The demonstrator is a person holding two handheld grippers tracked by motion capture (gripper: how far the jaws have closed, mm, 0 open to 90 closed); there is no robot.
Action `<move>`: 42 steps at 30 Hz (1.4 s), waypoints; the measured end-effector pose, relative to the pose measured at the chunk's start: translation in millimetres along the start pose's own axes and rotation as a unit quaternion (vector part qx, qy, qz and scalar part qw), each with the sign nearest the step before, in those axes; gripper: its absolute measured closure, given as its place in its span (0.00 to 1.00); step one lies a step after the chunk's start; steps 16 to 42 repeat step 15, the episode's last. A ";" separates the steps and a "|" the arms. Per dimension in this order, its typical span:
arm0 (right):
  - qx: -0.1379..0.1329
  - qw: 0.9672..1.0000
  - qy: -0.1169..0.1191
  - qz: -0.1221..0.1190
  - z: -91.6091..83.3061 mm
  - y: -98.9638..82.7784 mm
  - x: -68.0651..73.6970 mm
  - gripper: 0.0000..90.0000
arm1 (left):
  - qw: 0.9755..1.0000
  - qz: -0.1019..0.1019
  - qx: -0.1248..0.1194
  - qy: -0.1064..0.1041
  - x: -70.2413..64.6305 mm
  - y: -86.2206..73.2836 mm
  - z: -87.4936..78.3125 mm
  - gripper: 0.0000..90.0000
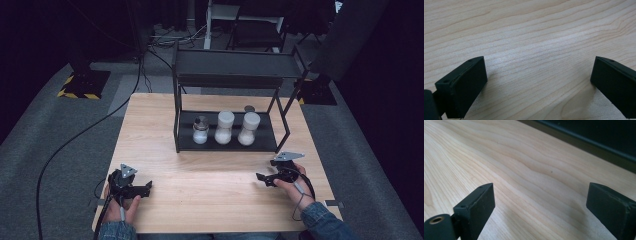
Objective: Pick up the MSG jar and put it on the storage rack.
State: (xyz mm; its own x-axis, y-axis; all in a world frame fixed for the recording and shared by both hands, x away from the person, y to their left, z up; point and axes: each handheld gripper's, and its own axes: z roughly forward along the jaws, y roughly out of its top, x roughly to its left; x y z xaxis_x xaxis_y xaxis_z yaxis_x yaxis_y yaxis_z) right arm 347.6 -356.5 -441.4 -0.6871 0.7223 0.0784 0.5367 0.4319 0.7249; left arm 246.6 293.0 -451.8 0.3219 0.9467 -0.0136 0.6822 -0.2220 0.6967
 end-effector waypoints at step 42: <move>-0.002 0.999 -0.024 -0.034 7.1 -9.9 10.8 0.06 | 1.000 0.001 0.000 0.000 0.2 0.0 0.1 0.01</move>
